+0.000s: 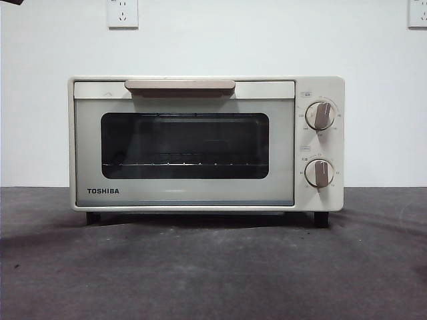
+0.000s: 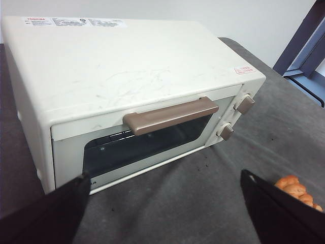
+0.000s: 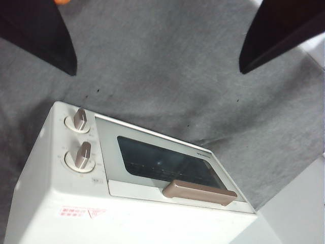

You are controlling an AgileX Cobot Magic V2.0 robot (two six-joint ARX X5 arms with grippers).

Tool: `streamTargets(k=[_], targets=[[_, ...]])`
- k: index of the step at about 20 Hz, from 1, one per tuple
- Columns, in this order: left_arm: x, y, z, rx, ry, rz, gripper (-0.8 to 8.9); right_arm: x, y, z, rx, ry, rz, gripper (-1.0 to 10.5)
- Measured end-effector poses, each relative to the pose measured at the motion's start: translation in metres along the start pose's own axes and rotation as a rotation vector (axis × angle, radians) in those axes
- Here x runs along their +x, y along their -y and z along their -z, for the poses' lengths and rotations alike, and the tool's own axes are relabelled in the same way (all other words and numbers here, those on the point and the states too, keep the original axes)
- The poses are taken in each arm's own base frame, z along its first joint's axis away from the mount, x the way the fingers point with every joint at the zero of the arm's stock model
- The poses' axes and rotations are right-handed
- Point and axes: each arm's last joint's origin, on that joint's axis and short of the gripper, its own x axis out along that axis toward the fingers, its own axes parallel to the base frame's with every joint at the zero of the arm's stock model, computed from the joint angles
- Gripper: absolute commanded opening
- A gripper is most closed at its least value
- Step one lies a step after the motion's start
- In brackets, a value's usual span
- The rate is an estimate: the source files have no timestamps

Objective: The left arm flap open the oven, the right arm pick bread and place it into oven, the left arm flap close the oven

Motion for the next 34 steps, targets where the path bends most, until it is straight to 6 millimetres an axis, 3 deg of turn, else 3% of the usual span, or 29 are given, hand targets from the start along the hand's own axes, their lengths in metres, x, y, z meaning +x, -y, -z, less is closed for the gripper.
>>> streamTargets(k=[8,12,19,25,27,32,34], targets=[[0.000,0.000,0.000,0.000,0.000,0.000,4.92,0.018,0.017,0.014,0.230,-0.243,0.207,5.2],[0.000,0.000,0.000,0.000,0.000,0.000,4.92,0.043,0.034,0.029,0.327,-0.377,0.295,5.2],[0.000,0.000,0.000,0.000,0.000,0.000,4.91,0.092,0.068,0.074,0.479,-0.594,0.433,5.2],[0.000,0.000,0.000,-0.001,-0.001,0.000,4.91,0.119,0.078,0.078,0.454,-0.642,0.485,5.1],[0.000,0.000,0.000,0.000,-0.001,0.000,4.91,0.127,0.079,0.082,0.444,-0.689,0.505,4.6],[0.000,0.000,0.000,0.000,-0.001,0.000,4.90,0.137,0.078,0.087,0.425,-0.733,0.493,1.4],[0.000,0.000,0.000,-0.001,0.000,0.000,4.30,0.137,0.078,0.087,0.426,-0.733,0.490,0.8]])
